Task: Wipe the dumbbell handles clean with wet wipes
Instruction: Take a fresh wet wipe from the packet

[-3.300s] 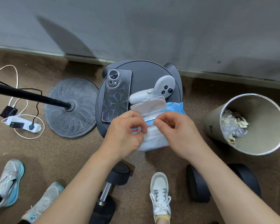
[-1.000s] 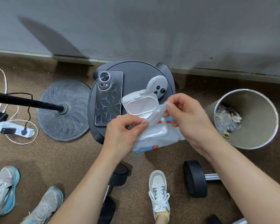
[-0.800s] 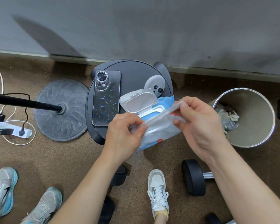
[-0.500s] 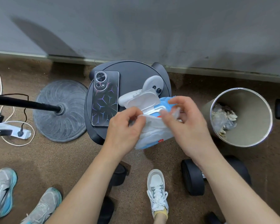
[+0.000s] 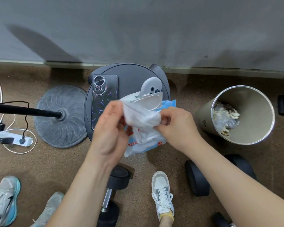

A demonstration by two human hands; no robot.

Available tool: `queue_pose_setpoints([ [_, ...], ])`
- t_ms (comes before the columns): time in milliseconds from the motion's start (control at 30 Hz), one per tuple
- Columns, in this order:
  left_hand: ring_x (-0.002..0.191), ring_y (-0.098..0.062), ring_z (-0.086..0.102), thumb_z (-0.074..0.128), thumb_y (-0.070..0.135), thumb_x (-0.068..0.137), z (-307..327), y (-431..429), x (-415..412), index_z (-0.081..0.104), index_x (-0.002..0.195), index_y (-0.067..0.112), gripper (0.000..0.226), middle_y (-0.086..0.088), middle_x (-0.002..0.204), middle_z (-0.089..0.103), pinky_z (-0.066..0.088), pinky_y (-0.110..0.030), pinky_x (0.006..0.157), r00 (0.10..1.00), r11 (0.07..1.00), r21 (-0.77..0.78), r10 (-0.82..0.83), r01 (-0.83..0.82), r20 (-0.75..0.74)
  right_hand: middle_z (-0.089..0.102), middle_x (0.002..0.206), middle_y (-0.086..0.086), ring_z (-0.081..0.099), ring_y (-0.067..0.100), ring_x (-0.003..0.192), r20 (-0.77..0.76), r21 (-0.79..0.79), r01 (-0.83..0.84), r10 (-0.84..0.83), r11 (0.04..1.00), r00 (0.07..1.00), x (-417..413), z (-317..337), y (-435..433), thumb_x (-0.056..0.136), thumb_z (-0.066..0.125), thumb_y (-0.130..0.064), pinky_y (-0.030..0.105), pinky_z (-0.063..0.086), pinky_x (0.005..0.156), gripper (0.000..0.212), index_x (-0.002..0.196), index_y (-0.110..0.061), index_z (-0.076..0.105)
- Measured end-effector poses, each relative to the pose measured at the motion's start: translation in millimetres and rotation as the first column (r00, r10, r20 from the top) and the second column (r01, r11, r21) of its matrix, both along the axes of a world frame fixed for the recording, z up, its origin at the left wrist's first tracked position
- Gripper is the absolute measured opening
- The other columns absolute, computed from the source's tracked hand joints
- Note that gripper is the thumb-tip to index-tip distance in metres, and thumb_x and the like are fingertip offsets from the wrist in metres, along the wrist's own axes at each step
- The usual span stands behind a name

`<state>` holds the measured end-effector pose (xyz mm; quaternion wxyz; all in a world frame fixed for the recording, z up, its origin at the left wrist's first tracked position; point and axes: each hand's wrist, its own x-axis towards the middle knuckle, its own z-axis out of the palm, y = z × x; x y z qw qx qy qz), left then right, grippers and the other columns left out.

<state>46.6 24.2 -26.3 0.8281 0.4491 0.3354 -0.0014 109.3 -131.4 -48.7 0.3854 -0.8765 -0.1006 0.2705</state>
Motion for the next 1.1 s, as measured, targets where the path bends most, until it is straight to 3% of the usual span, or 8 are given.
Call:
queue_pose_setpoints([
  [167, 0.104, -0.031, 0.036, 0.058, 0.031, 0.088, 14, 7, 15, 0.056, 0.083, 0.017, 0.016, -0.011, 0.089, 0.050, 0.030, -0.049, 0.101, 0.996, 0.996, -0.024, 0.084, -0.083, 0.008, 0.050, 0.058, -0.009, 0.044, 0.006, 0.057, -0.074, 0.021, 0.062, -0.060, 0.998, 0.995, 1, 4, -6, 0.076, 0.066, -0.007, 0.022, 0.036, 0.058, 0.016, 0.068, -0.021, 0.068],
  [300, 0.126, -0.034, 0.048, 0.045, 0.042, 0.096, 41, 29, 17, 0.041, 0.135, 0.000, 0.057, -0.024, 0.130, 0.052, 0.039, -0.052, 0.107, 0.968, 0.974, -0.087, 0.220, -0.210, 0.118, 0.059, 0.082, 0.001, 0.054, 0.024, 0.085, 0.116, -0.225, -0.113, 0.142, 0.968, 0.983, -6, 9, 1, 0.079, 0.060, -0.015, 0.034, 0.041, 0.071, 0.006, 0.078, -0.018, 0.066],
  [433, 0.078, -0.014, 0.062, 0.053, 0.020, 0.098, 56, 34, 16, 0.054, 0.099, 0.015, 0.005, -0.003, 0.086, 0.064, 0.052, -0.026, 0.068, 0.995, 0.925, 0.372, 0.052, -0.079, 0.081, 0.061, 0.093, -0.002, 0.055, 0.022, 0.094, -0.005, -0.222, -0.137, 0.139, 0.965, 0.990, 0, 17, 4, 0.079, 0.058, -0.025, 0.034, 0.045, 0.082, 0.013, 0.091, -0.026, 0.063],
  [500, 0.059, -0.010, 0.051, 0.065, 0.005, 0.087, 45, 27, 3, 0.054, 0.088, 0.022, 0.021, 0.002, 0.068, 0.057, 0.044, -0.024, 0.057, 0.993, 0.829, 0.552, -0.030, 0.089, -0.116, 0.054, 0.098, -0.006, 0.054, 0.016, 0.093, -0.102, -0.132, -0.170, 0.157, 0.977, 0.982, 0, 24, 3, 0.079, 0.061, -0.039, 0.033, 0.045, 0.086, 0.026, 0.105, -0.036, 0.060],
  [600, 0.058, -0.018, 0.049, 0.071, 0.007, 0.082, 29, 18, -20, 0.060, 0.094, 0.024, 0.024, -0.006, 0.063, 0.055, 0.042, -0.030, 0.056, 0.935, 0.816, 0.490, -0.164, 0.307, -0.314, 0.048, 0.099, -0.006, 0.054, 0.014, 0.092, -0.083, -0.083, -0.132, 0.125, 0.988, 0.989, -4, 20, 3, 0.081, 0.064, -0.052, 0.032, 0.044, 0.085, 0.027, 0.104, -0.037, 0.068],
  [700, 0.059, -0.018, 0.049, 0.073, 0.020, 0.082, 16, 12, -30, 0.060, 0.097, 0.029, 0.022, -0.017, 0.062, 0.056, 0.040, -0.032, 0.060, 0.895, 0.800, 0.463, -0.195, 0.382, -0.402, 0.045, 0.092, -0.005, 0.050, 0.016, 0.086, 0.084, -0.146, -0.077, 0.090, 0.986, 0.992, -5, 10, 7, 0.085, 0.070, -0.033, 0.029, 0.039, 0.075, 0.010, 0.086, -0.023, 0.072],
  [900, 0.052, -0.014, 0.027, 0.063, 0.012, 0.090, 19, 11, -7, 0.065, 0.115, 0.036, 0.034, 0.007, 0.050, 0.031, 0.024, -0.021, 0.049, 0.879, 0.675, 0.565, -0.329, 0.474, -0.345, 0.057, 0.076, 0.010, 0.056, 0.034, 0.059, 0.342, -0.128, -0.230, 0.261, 0.965, 0.903, -20, -4, 16, 0.069, 0.063, 0.001, 0.033, 0.042, 0.044, 0.008, 0.070, -0.007, 0.065],
  [1100, 0.047, -0.008, 0.037, 0.070, 0.016, 0.081, 17, 14, 0, 0.069, 0.080, 0.044, 0.027, 0.011, 0.046, 0.046, 0.032, -0.016, 0.050, 0.832, 0.372, 0.751, -0.347, 0.546, -0.433, 0.050, 0.098, 0.006, 0.048, 0.026, 0.095, 0.285, -0.233, -0.231, 0.293, 0.945, 0.913, -28, -5, -1, 0.078, 0.047, -0.027, 0.035, 0.044, 0.082, 0.031, 0.096, -0.019, 0.072],
])
